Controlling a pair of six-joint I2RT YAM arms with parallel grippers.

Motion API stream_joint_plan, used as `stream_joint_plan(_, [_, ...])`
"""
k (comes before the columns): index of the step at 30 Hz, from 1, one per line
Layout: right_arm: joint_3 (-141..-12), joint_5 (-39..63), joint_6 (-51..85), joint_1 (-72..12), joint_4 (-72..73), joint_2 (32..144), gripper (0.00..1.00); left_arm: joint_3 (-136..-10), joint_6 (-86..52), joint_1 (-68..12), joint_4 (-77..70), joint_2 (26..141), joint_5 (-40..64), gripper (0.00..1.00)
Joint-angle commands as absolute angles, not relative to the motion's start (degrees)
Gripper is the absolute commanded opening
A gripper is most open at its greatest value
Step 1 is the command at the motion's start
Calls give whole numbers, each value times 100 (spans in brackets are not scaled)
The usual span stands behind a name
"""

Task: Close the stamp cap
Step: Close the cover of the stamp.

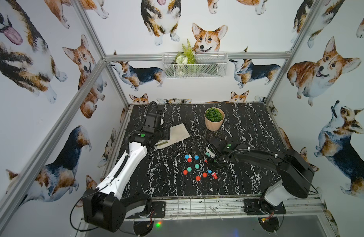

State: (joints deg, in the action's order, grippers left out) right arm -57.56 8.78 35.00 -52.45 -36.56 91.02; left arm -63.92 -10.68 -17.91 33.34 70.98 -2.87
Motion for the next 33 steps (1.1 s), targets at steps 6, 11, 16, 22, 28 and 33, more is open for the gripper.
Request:
stream_joint_plan(6, [-5829,593,3604,-5299,-3827,9305,0,-6419,-1002,-1775,3241,7126,-311,63])
stream_joint_plan(11, [-5781,593,3602,-5308,-3797,9365,0,-6428,-1002,-1775,3261,7137,-291,63])
stream_joint_plan(16, [-5742,652,3599,-5322,-3729,9413,0,-6421,-1007,-1775,3269,7123,-286,63])
stream_joint_plan(22, [-5715,685,3587,-5352,-3700,9498,0,-6416,-1003,-1775,3278,7118,-292,63])
stream_joint_plan(28, [-5719,605,3573,-5370,-3793,9601,0,-6410,-1011,-1775,3278,7120,-308,63])
stream_joint_plan(33, [-5814,398,3503,-5413,-4102,9781,0,-6412,-1002,-1775,3287,7123,-314,63])
